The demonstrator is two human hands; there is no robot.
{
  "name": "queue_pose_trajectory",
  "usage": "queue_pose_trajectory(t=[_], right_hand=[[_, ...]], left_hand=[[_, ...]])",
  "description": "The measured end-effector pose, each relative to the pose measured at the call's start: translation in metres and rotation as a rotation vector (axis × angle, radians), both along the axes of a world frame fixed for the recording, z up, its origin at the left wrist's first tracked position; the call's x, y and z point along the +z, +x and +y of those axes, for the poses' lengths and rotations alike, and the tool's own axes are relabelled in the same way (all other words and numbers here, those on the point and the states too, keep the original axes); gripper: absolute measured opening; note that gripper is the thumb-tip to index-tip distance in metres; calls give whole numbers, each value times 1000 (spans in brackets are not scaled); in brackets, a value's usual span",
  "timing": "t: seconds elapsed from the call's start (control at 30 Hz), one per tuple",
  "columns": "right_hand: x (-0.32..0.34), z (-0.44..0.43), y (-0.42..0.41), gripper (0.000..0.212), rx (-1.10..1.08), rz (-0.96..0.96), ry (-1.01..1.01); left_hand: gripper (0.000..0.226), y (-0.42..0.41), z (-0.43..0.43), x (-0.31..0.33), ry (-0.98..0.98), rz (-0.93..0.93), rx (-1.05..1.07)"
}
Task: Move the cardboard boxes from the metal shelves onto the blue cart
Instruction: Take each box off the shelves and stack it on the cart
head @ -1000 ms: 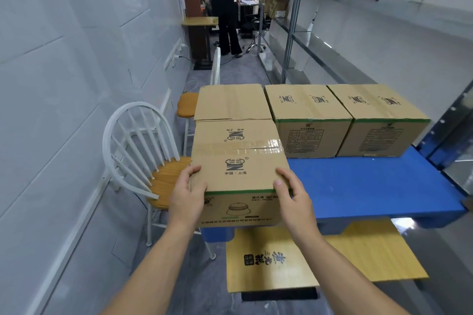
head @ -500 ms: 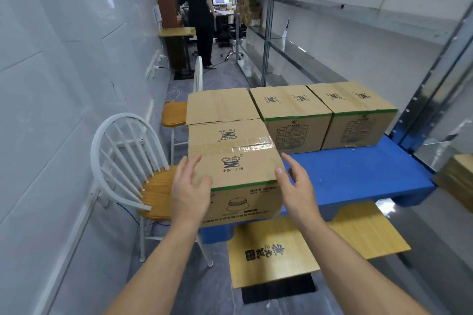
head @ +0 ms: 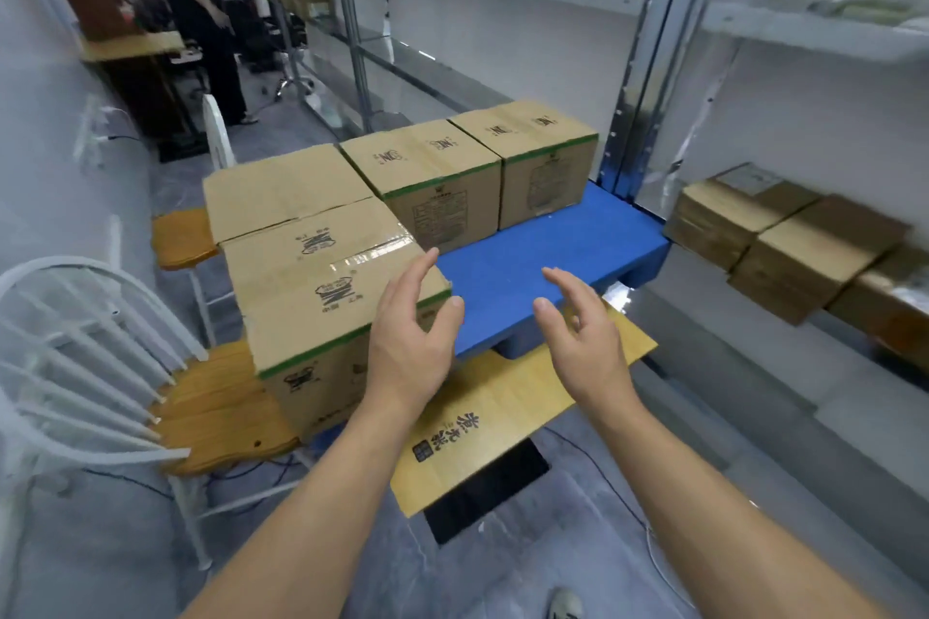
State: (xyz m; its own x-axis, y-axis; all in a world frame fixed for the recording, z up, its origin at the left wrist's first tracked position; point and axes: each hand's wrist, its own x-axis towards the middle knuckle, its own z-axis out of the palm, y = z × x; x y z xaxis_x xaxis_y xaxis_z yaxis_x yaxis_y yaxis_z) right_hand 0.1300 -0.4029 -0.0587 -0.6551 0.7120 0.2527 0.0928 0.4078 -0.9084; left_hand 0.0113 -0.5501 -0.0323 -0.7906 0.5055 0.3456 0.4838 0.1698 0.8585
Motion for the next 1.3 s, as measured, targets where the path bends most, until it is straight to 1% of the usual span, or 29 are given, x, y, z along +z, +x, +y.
queue_pose_trajectory(t=[0.13, 0.3, 0.4, 0.57, 0.77, 0.9, 1.0, 1.1, 1.3], right_hand=[[-3, 17, 49, 35, -131, 28, -3], [0, 43, 128, 42, -318, 89, 6], [3, 62, 186, 39, -422, 91, 25], [13, 90, 307, 32, -600, 90, 54], [31, 108, 465, 33, -818, 107, 157], [31, 108, 552, 32, -928, 100, 175], [31, 104, 603, 34, -1007, 88, 168], [32, 98, 646, 42, -1090, 92, 175], [33, 86, 713, 37, -1241, 91, 183]], left_hand=[[50, 31, 33, -1, -21, -38, -147], [48, 89, 85, 2, -23, -34, -330], [48, 133, 120, 5, -13, -17, -425], [47, 235, 177, 16, 19, -39, -594], [47, 384, 228, 28, 77, -7, -806], [43, 470, 251, 30, 85, -58, -927], [44, 523, 264, 33, 97, -71, -1014], [45, 569, 275, 37, 101, -80, -1082], [47, 637, 293, 38, 81, -72, -1186]])
